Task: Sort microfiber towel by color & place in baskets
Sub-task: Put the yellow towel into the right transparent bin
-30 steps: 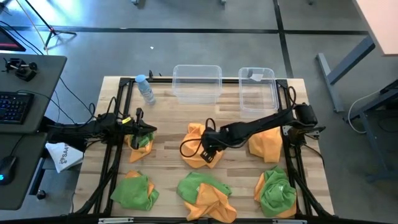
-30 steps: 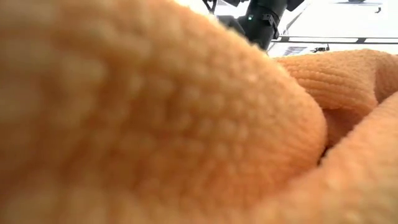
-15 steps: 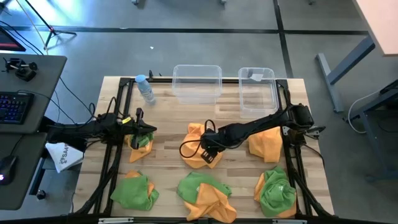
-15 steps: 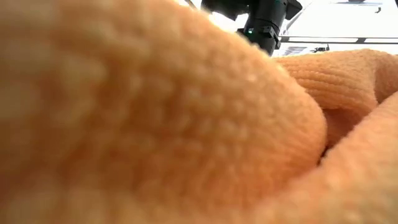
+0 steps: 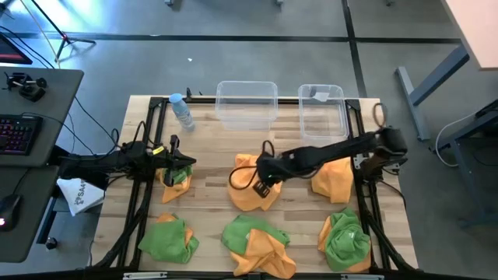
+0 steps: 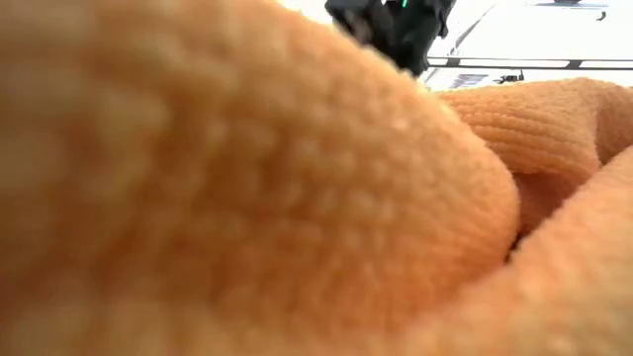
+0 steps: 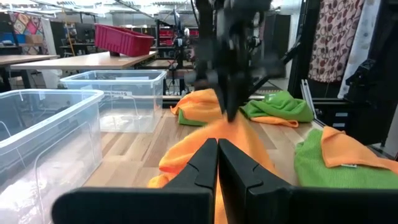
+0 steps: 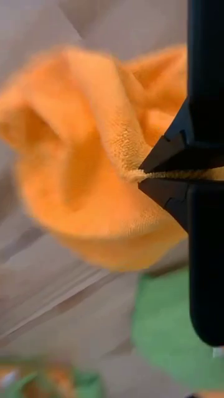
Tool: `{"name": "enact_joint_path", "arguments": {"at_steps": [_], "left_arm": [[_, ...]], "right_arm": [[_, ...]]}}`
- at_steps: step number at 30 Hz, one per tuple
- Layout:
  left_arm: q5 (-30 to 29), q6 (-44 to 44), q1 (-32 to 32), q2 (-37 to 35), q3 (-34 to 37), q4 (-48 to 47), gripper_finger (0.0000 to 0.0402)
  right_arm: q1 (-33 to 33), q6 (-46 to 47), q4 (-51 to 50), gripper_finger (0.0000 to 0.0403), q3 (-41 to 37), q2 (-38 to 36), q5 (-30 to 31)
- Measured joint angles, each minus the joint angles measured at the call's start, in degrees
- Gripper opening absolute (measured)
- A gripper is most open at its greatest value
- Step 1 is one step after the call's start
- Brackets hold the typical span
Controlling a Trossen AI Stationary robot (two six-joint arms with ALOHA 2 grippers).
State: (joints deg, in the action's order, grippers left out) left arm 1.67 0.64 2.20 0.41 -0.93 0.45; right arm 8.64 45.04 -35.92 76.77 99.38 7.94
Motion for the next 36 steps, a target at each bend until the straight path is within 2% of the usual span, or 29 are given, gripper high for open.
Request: {"name": "enact_joint_path", "arguments": {"at_steps": [12, 20, 27, 32, 36], "left_arm": [[0.0, 0.0, 0.0, 0.0, 0.0, 0.0, 0.0], [0.0, 0.0, 0.0, 0.0, 0.0, 0.0, 0.0], [0.0, 0.0, 0.0, 0.0, 0.0, 0.0, 0.0], [0.0, 0.0, 0.0, 0.0, 0.0, 0.0, 0.0], [0.0, 0.0, 0.0, 0.0, 0.0, 0.0, 0.0]], "right_arm": [[0.0, -7.0, 0.6, 0.0002, 0.0, -21.5, 18.0], [0.0, -22.1, 0.6, 0.0001, 0.0, -31.8, 27.1], [-2.2, -34.1, 1.4, 0.0, 0.0, -38.6, 39.2], [-6.9, -46.5, 5.7, 0.0, 0.0, -42.8, 40.4], [-12.3, -52.7, 6.6, 0.0, 0.1, -45.6, 39.9]]}}
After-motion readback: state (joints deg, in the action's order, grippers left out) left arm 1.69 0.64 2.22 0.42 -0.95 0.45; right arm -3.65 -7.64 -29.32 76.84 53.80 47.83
